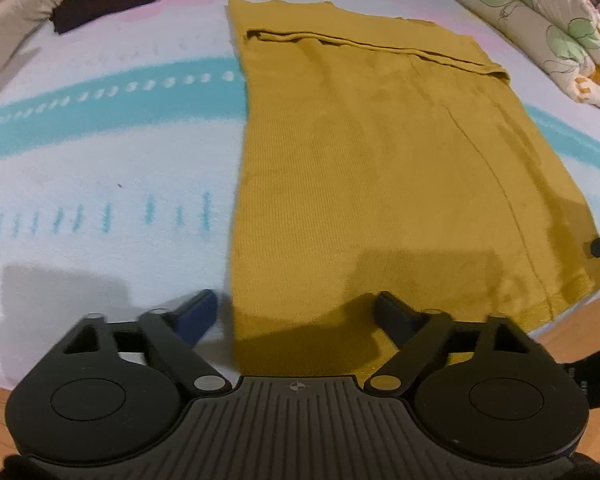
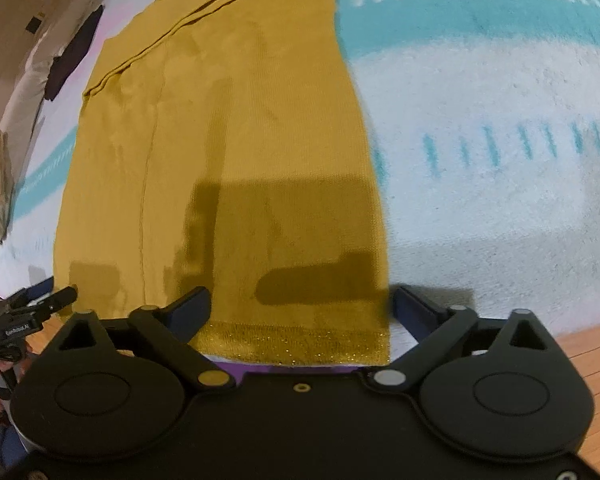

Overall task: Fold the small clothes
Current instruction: 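Grasp the sweater hem with the left gripper while the right gripper grasps the hem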

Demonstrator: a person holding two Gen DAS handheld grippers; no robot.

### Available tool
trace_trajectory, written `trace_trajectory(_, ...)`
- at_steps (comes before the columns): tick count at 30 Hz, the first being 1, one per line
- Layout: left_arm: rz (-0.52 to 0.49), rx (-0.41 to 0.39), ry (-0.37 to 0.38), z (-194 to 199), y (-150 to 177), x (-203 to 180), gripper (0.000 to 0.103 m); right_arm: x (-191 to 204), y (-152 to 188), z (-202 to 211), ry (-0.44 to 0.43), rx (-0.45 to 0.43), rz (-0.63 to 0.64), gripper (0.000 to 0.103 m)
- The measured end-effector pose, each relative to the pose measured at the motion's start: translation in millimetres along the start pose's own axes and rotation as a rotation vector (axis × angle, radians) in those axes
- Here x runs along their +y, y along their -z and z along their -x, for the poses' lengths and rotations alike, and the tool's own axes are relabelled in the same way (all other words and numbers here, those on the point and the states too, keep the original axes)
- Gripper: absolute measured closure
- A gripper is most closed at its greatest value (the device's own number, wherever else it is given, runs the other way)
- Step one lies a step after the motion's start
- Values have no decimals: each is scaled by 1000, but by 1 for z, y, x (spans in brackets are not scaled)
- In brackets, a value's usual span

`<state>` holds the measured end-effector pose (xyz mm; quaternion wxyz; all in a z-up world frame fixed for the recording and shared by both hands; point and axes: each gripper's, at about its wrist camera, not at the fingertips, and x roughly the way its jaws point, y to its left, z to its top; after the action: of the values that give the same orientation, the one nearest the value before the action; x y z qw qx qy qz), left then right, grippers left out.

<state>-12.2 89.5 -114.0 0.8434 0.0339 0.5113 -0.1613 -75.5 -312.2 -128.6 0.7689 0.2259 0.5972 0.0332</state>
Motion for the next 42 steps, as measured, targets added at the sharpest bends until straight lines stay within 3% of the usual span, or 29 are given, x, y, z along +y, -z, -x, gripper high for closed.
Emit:
trace_trajectory(1,2,-11,-14,2,0,1,45,3,0,-1,12,-6,6,34)
trace_trajectory(2,5,-26,-23,5,-1,2,72,6,0,-1,33,-10,15,41)
trace_trajectory(3,14,-38,-13,8,-1,4,96,7,-1,0,55,-13,22,59)
trace_trajectory(4,38,-37,26,8,-2,7,98,7,-1,0,64,-15,19,89)
trace_trajectory(6,75,-41,63,10,-3,11,98,1,-2,0,6,-7,-16,89)
trace_trajectory(9,61,-109,77,23,-6,7,99,9,-1,4,-38,-25,20,90)
trace_trajectory(14,118,-206,119,43,-16,11,99,9,-9,28,-175,-146,-14,90)
trace_trajectory(20,173,-269,130,51,-37,15,99,5,-24,53,-269,-317,-83,90)
trace_trajectory(26,224,-308,123,54,-68,22,99,3,-44,69,-288,-439,-132,90)
trace_trajectory(32,233,-362,118,57,-114,27,99,5,-74,79,-287,-503,-154,90)
trace_trajectory(42,225,-387,90,42,-183,29,99,5,-142,83,-280,-577,-190,90)
